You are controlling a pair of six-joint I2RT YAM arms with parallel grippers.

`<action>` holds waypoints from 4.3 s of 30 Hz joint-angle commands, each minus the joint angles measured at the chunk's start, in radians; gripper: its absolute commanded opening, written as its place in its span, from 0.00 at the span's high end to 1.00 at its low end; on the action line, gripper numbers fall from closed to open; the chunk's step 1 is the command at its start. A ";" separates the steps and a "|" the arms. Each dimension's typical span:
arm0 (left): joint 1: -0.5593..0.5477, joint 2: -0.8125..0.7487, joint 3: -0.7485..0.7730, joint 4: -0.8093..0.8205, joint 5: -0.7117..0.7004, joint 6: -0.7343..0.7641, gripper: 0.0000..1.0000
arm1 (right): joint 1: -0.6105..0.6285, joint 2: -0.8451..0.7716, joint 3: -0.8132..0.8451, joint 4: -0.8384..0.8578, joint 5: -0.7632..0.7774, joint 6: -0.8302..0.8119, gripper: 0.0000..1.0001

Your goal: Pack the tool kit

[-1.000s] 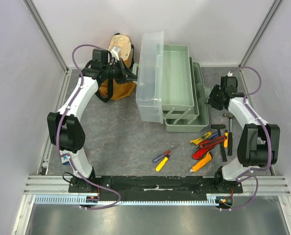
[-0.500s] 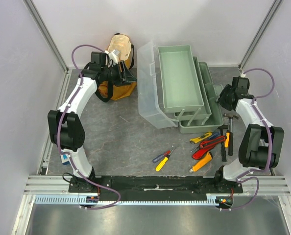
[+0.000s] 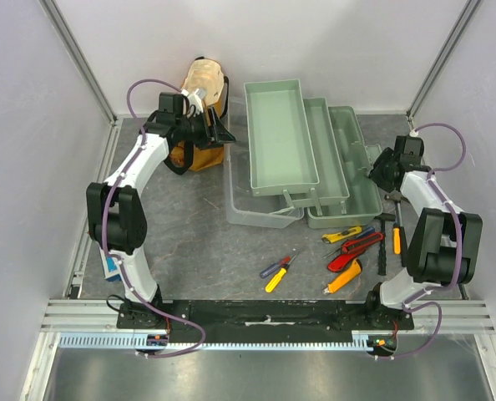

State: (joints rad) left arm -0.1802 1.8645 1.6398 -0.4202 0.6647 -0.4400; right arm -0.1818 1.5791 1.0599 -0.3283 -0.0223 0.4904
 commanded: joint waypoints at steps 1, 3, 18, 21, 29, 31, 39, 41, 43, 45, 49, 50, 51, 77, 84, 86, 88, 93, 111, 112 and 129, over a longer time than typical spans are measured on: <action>-0.002 0.021 -0.040 0.029 -0.055 0.027 0.39 | -0.007 0.019 -0.014 0.052 -0.016 0.019 0.48; -0.002 0.015 -0.057 0.028 -0.080 0.037 0.39 | -0.007 0.022 -0.014 0.054 -0.018 0.020 0.48; -0.114 0.113 0.129 -0.219 -0.279 0.225 0.30 | 0.007 0.053 -0.015 0.097 -0.125 0.036 0.48; -0.119 0.136 0.181 -0.287 -0.370 0.228 0.47 | 0.019 0.058 -0.012 0.098 -0.133 0.034 0.48; -0.120 0.177 0.288 -0.345 -0.488 0.222 0.98 | 0.076 0.085 0.015 0.104 -0.143 0.034 0.56; -0.120 0.189 0.310 -0.345 -0.508 0.213 0.98 | 0.085 0.091 0.025 0.106 -0.145 0.037 0.58; -0.096 0.262 0.425 -0.344 -0.571 0.146 0.98 | 0.104 0.148 0.090 0.135 -0.140 0.051 0.66; -0.078 0.278 0.446 -0.335 -0.545 0.129 0.98 | 0.108 0.171 0.120 0.141 -0.140 0.051 0.68; -0.062 0.294 0.454 -0.312 -0.504 0.112 0.98 | 0.113 0.193 0.149 0.147 -0.140 0.054 0.69; -0.050 0.306 0.453 -0.283 -0.456 0.101 0.98 | 0.117 0.212 0.175 0.152 -0.133 0.054 0.69; -0.036 0.331 0.460 -0.264 -0.400 0.072 0.91 | 0.120 0.242 0.228 0.140 -0.128 0.053 0.67; -0.031 0.332 0.465 -0.262 -0.381 0.054 0.84 | 0.122 0.242 0.247 0.127 -0.123 0.048 0.63; -0.025 0.329 0.465 -0.262 -0.372 0.043 0.77 | 0.122 0.236 0.262 0.106 -0.113 0.045 0.57; -0.001 -0.108 0.301 -0.298 -0.373 0.115 0.10 | -0.064 -0.215 0.080 -0.301 0.236 0.090 0.27; 0.004 -0.199 0.223 -0.304 -0.366 0.136 0.12 | -0.067 -0.229 -0.081 -0.318 0.216 0.022 0.32; 0.004 -0.206 0.213 -0.305 -0.347 0.138 0.14 | -0.068 -0.220 -0.121 -0.311 0.240 0.016 0.34; 0.002 -0.209 0.206 -0.305 -0.333 0.139 0.14 | -0.068 -0.202 -0.149 -0.287 0.248 0.001 0.37; 0.005 -0.202 0.203 -0.305 -0.307 0.133 0.16 | -0.070 -0.130 -0.153 -0.238 0.197 -0.076 0.53; 0.008 -0.188 0.198 -0.301 -0.303 0.135 0.16 | -0.068 0.022 -0.172 -0.192 0.191 -0.122 0.59; 0.011 -0.186 0.198 -0.301 -0.301 0.133 0.16 | -0.067 0.028 -0.169 -0.186 0.194 -0.121 0.60; 0.015 -0.192 0.187 -0.292 -0.283 0.129 0.17 | 0.011 0.059 -0.129 -0.123 0.283 -0.211 1.00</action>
State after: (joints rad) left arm -0.1711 1.6768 1.8362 -0.7334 0.3508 -0.3397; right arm -0.1902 1.6375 0.9230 -0.4767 0.2066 0.3161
